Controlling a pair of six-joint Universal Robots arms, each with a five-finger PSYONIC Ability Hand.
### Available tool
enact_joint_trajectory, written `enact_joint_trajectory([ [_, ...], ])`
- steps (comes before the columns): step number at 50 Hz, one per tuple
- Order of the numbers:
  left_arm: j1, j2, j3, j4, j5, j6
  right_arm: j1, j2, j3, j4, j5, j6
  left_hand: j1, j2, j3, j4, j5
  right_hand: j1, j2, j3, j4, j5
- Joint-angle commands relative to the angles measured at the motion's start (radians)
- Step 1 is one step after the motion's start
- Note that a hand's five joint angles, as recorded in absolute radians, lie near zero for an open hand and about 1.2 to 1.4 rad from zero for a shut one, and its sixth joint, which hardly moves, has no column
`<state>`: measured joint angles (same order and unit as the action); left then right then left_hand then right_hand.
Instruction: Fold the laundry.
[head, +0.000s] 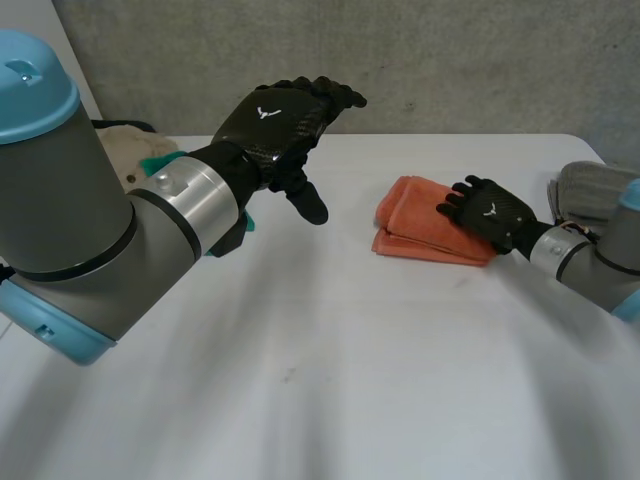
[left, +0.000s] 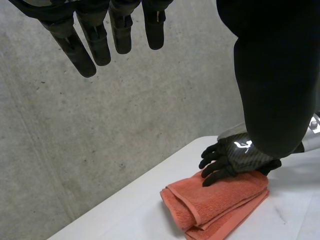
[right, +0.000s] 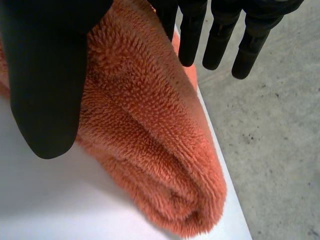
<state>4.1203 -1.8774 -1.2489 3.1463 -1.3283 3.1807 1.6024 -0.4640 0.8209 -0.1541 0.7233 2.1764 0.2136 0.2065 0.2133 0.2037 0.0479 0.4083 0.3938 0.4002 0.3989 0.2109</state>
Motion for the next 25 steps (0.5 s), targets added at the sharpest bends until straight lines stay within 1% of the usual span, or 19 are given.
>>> enact_joint_trajectory([
  [1, 0.006, 0.004, -0.006, 0.000, 0.001, 0.002, 0.050, 0.008, -0.011, -0.039, 0.022, 0.072, -0.039, -0.032, -0.039, -0.029, -0.048, 0.083, 0.098, 0.091, 0.093, 0.106],
  [5, 0.014, 0.004, -0.012, 0.000, 0.001, -0.001, 0.059, 0.033, -0.025, -0.084, 0.037, 0.118, -0.039, -0.032, -0.039, -0.029, -0.048, 0.086, 0.101, 0.094, 0.096, 0.109],
  [7, 0.017, 0.004, -0.017, 0.001, 0.001, -0.001, 0.060, 0.041, -0.028, -0.096, 0.044, 0.126, -0.039, -0.032, -0.039, -0.029, -0.048, 0.130, 0.144, 0.138, 0.139, 0.153],
  [10, 0.020, 0.009, -0.024, 0.001, 0.001, -0.002, 0.067, 0.047, -0.034, -0.117, 0.061, 0.138, -0.039, -0.032, -0.039, -0.029, -0.048, 0.513, 0.528, 0.522, 0.523, 0.536],
  [12, 0.020, 0.011, -0.029, 0.001, 0.004, -0.001, 0.068, 0.047, -0.054, -0.116, 0.089, 0.166, -0.039, -0.032, -0.039, -0.029, -0.048, 0.985, 1.000, 0.994, 0.995, 1.008],
  [15, 0.021, 0.011, -0.029, 0.003, 0.009, -0.002, 0.070, 0.042, -0.080, -0.116, 0.152, 0.226, -0.039, -0.032, -0.039, -0.029, -0.048, 0.988, 1.002, 0.996, 0.997, 1.011],
  [16, 0.021, 0.012, -0.026, 0.003, 0.014, -0.001, 0.065, 0.032, -0.100, -0.114, 0.207, 0.290, -0.039, -0.032, -0.039, -0.029, -0.048, 0.988, 1.002, 0.996, 0.997, 1.011],
  [19, 0.023, 0.012, -0.023, 0.001, 0.017, -0.002, 0.065, 0.010, -0.126, -0.125, 0.283, 0.408, -0.039, -0.032, -0.039, -0.029, -0.048, 0.988, 1.002, 0.996, 0.997, 1.011],
  [20, 0.028, 0.015, -0.020, 0.003, 0.017, -0.002, 0.062, -0.010, -0.144, -0.145, 0.327, 0.481, -0.039, -0.032, -0.039, -0.029, -0.048, 0.988, 1.002, 0.996, 0.997, 1.011],
  [23, 0.032, 0.024, -0.015, 0.003, 0.018, -0.002, 0.048, -0.044, -0.161, -0.194, 0.392, 0.568, -0.039, -0.032, -0.039, -0.029, -0.048, 0.988, 1.002, 0.996, 0.997, 1.011],
  [25, 0.037, 0.034, -0.010, 0.003, 0.020, -0.002, 0.033, -0.076, -0.178, -0.248, 0.473, 0.609, -0.039, -0.032, -0.039, -0.029, -0.048, 0.988, 1.002, 0.996, 0.997, 1.011],
])
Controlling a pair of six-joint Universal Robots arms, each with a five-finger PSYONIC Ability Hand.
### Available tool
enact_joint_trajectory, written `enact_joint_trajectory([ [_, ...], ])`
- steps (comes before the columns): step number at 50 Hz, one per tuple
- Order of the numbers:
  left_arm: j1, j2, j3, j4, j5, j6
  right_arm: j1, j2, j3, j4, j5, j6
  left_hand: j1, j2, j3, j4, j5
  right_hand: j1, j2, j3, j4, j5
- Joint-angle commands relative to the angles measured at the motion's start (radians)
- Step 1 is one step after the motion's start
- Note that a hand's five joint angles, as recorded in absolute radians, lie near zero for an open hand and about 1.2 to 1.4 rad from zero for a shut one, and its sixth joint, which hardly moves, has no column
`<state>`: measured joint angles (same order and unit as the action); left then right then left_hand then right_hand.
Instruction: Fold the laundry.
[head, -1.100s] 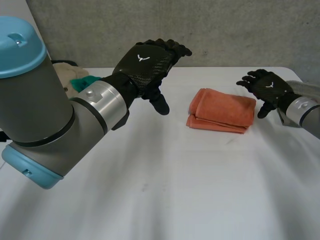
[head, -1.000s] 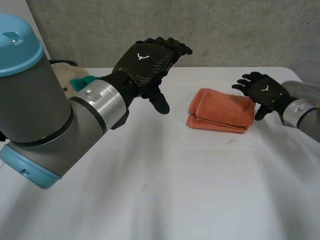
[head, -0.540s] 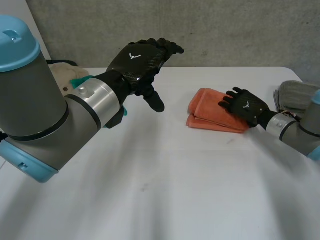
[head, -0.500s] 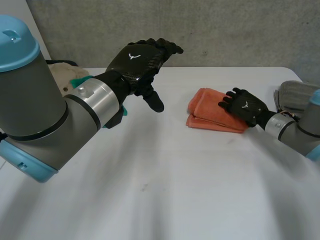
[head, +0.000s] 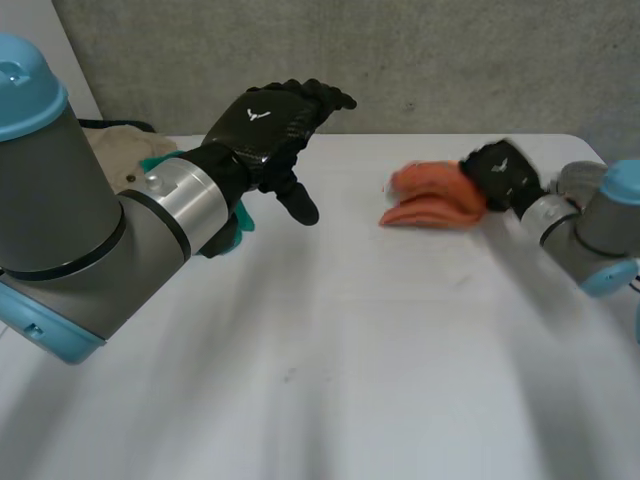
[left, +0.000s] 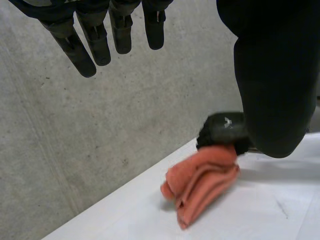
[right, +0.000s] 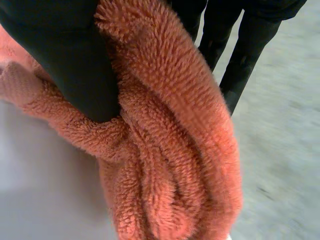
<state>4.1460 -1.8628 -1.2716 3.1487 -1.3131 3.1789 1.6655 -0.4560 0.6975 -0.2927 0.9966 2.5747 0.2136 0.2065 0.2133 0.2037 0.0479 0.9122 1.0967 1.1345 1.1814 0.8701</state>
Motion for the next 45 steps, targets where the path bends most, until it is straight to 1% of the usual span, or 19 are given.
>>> enact_joint_trajectory([
  [1, 0.014, 0.022, 0.014, 0.001, 0.005, 0.000, -0.039, -0.093, -0.061, -0.123, 0.230, 0.216, -0.039, -0.032, -0.039, -0.029, -0.048, 0.484, 0.300, 0.262, 0.215, 0.352],
  [2, 0.016, 0.024, 0.017, 0.001, 0.006, 0.000, -0.049, -0.102, -0.068, -0.135, 0.261, 0.217, -0.039, -0.032, -0.039, -0.029, -0.048, 0.484, 0.300, 0.262, 0.215, 0.352],
  [3, 0.019, 0.028, 0.018, 0.001, 0.009, 0.000, -0.068, -0.115, -0.084, -0.151, 0.313, 0.213, -0.039, -0.032, -0.039, -0.029, -0.048, 0.484, 0.300, 0.262, 0.215, 0.352],
  [6, 0.023, 0.036, 0.021, 0.001, 0.014, -0.004, -0.110, -0.122, -0.111, -0.140, 0.359, 0.197, -0.039, -0.032, -0.039, -0.029, -0.048, 0.484, 0.300, 0.262, 0.215, 0.352],
  [9, 0.023, 0.036, 0.018, 0.001, 0.017, -0.016, -0.154, -0.109, -0.098, -0.106, 0.340, 0.136, -0.039, -0.032, -0.039, -0.029, -0.048, 0.484, 0.300, 0.262, 0.215, 0.352],
  [13, 0.016, 0.031, 0.006, 0.007, 0.020, -0.053, -0.199, -0.090, -0.033, -0.108, 0.306, 0.041, -0.039, -0.032, -0.039, -0.029, -0.048, 0.484, 0.300, 0.262, 0.215, 0.352],
  [17, 0.003, 0.019, -0.002, 0.022, 0.023, -0.056, -0.236, -0.072, 0.066, -0.129, 0.229, -0.020, -0.039, -0.032, -0.039, -0.029, -0.048, 0.484, 0.300, 0.262, 0.215, 0.352],
  [20, -0.003, 0.010, -0.003, 0.028, 0.023, -0.056, -0.250, -0.072, 0.140, -0.154, 0.203, -0.059, -0.039, -0.032, -0.039, -0.029, -0.048, 0.484, 0.300, 0.262, 0.215, 0.352],
  [23, -0.003, 0.005, -0.003, 0.027, 0.025, -0.056, -0.260, -0.072, 0.183, -0.175, 0.215, -0.100, -0.039, -0.032, -0.039, -0.029, -0.048, 0.484, 0.300, 0.262, 0.215, 0.352],
  [28, -0.001, 0.005, -0.003, 0.028, 0.025, -0.057, -0.270, -0.079, 0.238, -0.197, 0.206, -0.183, -0.039, -0.032, -0.039, -0.029, -0.048, 0.484, 0.300, 0.262, 0.215, 0.352],
  [33, 0.000, 0.010, -0.003, 0.027, 0.025, -0.057, -0.270, -0.101, 0.249, -0.198, 0.224, -0.199, -0.039, -0.032, -0.039, -0.029, -0.048, 0.484, 0.300, 0.262, 0.215, 0.352],
  [38, 0.002, 0.010, -0.003, 0.027, 0.026, -0.059, -0.270, -0.118, 0.244, -0.201, 0.289, -0.217, -0.039, -0.032, -0.039, -0.029, -0.048, 0.484, 0.300, 0.262, 0.215, 0.352],
  [45, 0.008, 0.008, -0.005, 0.027, 0.028, -0.060, -0.263, -0.113, 0.215, -0.201, 0.412, -0.232, -0.039, -0.032, -0.039, -0.029, -0.048, 0.484, 0.300, 0.262, 0.215, 0.352],
])
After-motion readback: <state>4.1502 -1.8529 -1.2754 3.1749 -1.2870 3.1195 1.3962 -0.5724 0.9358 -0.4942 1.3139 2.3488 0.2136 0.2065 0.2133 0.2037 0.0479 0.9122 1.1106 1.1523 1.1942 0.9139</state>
